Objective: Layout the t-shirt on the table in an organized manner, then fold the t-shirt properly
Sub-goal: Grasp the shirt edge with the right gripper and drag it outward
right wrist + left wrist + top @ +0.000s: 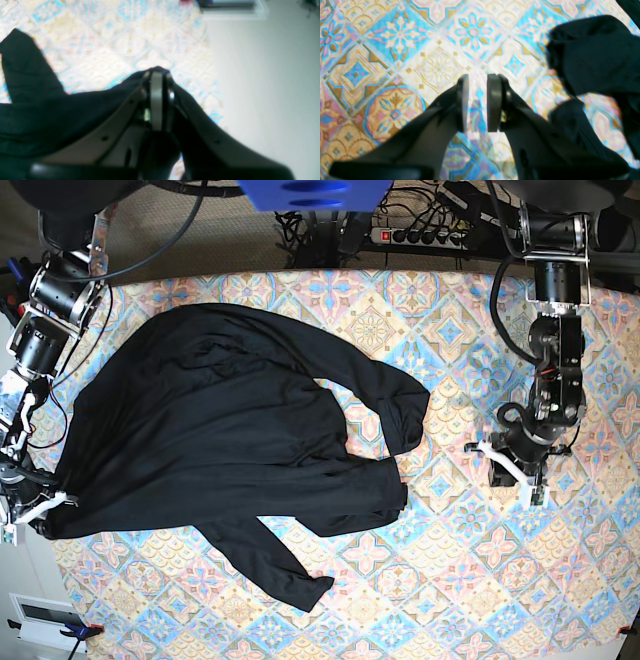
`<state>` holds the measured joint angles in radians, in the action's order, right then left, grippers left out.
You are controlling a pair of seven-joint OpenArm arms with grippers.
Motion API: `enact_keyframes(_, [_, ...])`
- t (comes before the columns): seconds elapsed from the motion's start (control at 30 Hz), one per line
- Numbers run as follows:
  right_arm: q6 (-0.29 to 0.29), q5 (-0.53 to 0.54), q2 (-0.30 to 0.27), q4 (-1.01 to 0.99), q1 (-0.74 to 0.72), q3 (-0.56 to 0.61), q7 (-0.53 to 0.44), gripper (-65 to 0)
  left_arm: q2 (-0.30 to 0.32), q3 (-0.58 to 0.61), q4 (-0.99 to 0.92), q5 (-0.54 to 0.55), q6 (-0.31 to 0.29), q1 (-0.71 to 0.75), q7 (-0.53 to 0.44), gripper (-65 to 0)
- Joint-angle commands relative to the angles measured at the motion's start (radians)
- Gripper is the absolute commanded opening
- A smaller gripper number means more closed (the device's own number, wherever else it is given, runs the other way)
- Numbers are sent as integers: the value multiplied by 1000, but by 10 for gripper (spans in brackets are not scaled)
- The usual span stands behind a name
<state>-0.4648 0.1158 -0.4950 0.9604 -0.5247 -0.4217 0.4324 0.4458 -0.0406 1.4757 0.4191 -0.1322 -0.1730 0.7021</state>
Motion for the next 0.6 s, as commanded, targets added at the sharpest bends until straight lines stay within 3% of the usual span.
enact_keyframes(0.0, [54,-28,-27,-4,-22,-7,-36,-650,-6,6,-7,-10,-2,-36,-22,-523])
enact_keyframes(0.07, [139,-87,-27,-34,-22,-7,-77,-650,-38,21,-57,-49,-2,-72,-22,-523])
enact_keyframes(0.13, [177,-115,-27,-48,-22,-4,-88,-648,-75,41,-86,-76,-2,-99,-22,-522])
enact_keyframes(0.3, [180,-133,-26,-41,-12,2,-76,-547,-153,167,-149,-151,-2,-181,-22,-519])
enact_keyframes(0.4, [180,-132,-26,36,67,2,-10,-481,-187,252,-258,-185,-2,-257,-23,-518])
enact_keyframes(0.57, [180,-129,-20,220,206,2,21,-473,-255,315,-404,-191,1,-346,-46,-435])
